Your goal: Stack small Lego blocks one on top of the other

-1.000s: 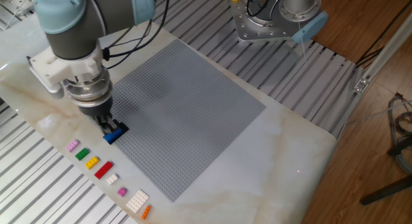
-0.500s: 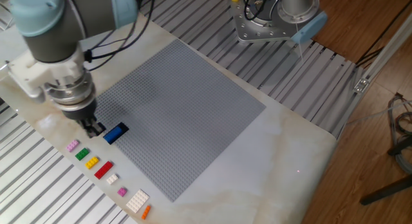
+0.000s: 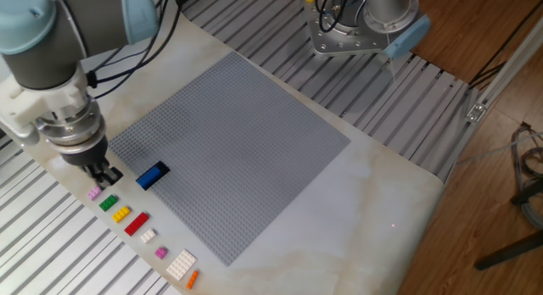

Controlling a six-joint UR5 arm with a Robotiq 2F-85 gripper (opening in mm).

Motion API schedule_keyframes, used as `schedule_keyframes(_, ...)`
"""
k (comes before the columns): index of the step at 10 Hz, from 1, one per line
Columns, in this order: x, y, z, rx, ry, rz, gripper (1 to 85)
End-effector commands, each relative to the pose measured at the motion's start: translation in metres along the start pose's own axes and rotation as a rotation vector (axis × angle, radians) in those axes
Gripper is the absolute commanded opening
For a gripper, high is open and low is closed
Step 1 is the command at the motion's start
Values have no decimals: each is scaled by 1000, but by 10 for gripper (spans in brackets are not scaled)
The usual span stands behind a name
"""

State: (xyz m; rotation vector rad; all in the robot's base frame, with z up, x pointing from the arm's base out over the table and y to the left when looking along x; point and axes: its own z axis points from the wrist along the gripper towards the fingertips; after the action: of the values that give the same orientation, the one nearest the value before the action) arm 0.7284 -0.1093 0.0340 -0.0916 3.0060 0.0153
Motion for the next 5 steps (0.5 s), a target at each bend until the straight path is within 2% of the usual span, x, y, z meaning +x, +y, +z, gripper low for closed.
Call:
schedule_keyframes(1, -10, -3, 3, -27, -14, -21, 413)
schedule_keyframes(5, -14, -10, 5, -15, -24, -21, 397)
